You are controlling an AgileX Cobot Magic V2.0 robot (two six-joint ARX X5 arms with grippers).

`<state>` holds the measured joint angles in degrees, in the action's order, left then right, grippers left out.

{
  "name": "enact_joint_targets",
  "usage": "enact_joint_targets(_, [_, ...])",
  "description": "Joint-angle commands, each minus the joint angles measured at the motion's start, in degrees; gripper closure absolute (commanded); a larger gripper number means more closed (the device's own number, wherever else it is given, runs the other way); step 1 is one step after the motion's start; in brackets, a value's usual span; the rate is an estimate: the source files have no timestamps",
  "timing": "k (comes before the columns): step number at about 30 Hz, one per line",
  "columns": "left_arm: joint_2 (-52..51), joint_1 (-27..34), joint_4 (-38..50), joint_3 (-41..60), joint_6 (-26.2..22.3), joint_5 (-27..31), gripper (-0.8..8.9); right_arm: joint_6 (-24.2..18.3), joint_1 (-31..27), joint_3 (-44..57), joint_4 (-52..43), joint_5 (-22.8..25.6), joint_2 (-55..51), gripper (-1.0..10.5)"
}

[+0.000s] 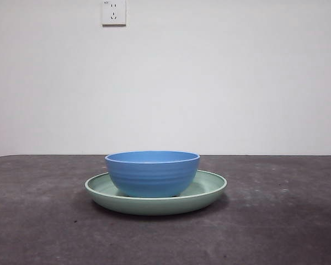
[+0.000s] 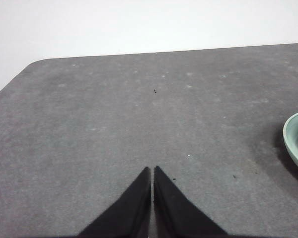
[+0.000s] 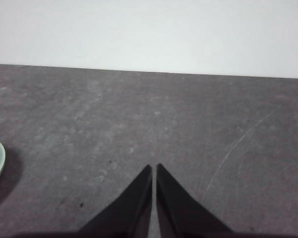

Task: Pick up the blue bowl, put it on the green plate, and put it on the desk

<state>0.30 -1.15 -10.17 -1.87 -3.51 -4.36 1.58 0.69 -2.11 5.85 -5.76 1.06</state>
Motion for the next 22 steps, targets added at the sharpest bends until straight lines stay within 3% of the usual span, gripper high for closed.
enact_joint_targets(1, [-0.13, 0.11, -0.48, 1.18, 0.11, 0.11, 8.04, 1.73, -0.04, 1.33, -0.66, 0.26, -0.9, 9.4])
enact_joint_targets(9, [-0.11, 0.11, -0.48, 1.18, 0.11, 0.11, 8.04, 2.45, -0.02, 1.51, 4.35, 0.28, -0.85, 9.4])
enact_joint_targets(22, [-0.13, 0.11, -0.48, 1.18, 0.11, 0.11, 8.04, 3.56, -0.02, 1.46, 3.17, -0.15, -0.85, 9.4])
